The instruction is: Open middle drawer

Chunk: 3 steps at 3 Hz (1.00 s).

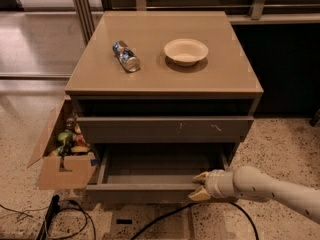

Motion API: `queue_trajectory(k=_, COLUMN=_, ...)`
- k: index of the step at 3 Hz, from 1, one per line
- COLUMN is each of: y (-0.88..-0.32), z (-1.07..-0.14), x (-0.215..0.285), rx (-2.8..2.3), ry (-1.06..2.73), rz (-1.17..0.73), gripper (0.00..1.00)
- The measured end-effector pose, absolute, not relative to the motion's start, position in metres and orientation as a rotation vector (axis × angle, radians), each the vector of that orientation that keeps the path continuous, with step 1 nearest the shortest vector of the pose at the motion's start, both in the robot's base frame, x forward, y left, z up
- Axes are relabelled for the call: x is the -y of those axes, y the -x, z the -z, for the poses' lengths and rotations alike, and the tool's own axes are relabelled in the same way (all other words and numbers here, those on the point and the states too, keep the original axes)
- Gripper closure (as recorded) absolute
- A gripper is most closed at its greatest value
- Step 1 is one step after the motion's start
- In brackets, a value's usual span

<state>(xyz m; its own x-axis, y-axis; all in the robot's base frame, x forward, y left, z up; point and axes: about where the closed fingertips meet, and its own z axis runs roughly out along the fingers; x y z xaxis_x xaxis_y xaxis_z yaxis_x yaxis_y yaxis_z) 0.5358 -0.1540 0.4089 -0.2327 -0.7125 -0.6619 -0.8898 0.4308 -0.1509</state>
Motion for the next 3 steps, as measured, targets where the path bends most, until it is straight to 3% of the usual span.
queue_trajectory(k=1, y=-0.5250, z=-0.4115, x=0.1587, rx=-2.013, ry=1.343, rz=-0.339, gripper=1.00)
queue_trajectory(k=3, y=-0.5249, z=-0.4115, x=0.1586, rx=-2.013, ry=1.343, rz=-0.339, gripper=0.58)
